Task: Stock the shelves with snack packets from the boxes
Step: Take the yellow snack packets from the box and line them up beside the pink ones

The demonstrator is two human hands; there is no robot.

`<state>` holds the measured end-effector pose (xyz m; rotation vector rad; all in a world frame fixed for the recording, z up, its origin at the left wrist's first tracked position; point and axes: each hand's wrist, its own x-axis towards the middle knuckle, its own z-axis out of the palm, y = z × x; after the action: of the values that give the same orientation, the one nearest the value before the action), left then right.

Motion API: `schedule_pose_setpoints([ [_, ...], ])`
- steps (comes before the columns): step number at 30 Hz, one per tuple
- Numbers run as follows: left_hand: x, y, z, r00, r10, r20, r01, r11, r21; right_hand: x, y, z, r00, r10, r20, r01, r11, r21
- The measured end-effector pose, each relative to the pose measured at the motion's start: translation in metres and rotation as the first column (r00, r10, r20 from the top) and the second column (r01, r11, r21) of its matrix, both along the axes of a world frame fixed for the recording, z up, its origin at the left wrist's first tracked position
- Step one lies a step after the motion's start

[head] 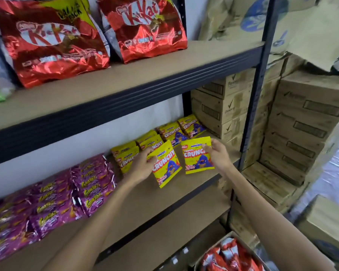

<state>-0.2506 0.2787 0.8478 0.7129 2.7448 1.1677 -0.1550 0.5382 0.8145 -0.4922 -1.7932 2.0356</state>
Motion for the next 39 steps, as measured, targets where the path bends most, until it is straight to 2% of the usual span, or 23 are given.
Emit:
schedule_pose_setpoints([
  [3,-0.023,0.029,-0.006,0.999,-0.024,0.046,0.025,0.999,-0.024,-0.017,0.026,-0.004,1.0,-0.019,-0.014,0.019,1.0,-0.02],
  [7,-0.047,0.063,-0.006,0.999,-0.026,0.036,0.029,0.997,-0.067,-0.039,0.049,-0.006,0.999,-0.037,-0.038,0.034,0.997,-0.064],
  [17,-0.121,0.135,-0.002,0.998,-0.054,0.04,0.06,0.981,-0.183,-0.095,0.089,-0.023,0.991,-0.129,-0.038,0.128,0.992,-0.019],
  [23,-0.159,0.153,-0.021,0.998,0.033,0.058,-0.018,0.97,-0.243,-0.113,0.103,-0.035,0.987,-0.163,-0.01,0.163,0.987,0.002],
  [32,-0.165,0.161,-0.037,0.98,0.131,-0.147,-0.177,0.915,-0.364,-0.126,0.116,-0.053,0.988,-0.157,0.002,0.157,0.988,-0.015],
  [39,-0.155,0.163,-0.054,0.939,0.08,-0.333,-0.209,0.905,-0.37,-0.134,0.113,-0.053,0.989,-0.151,0.0,0.151,0.988,0.02],
])
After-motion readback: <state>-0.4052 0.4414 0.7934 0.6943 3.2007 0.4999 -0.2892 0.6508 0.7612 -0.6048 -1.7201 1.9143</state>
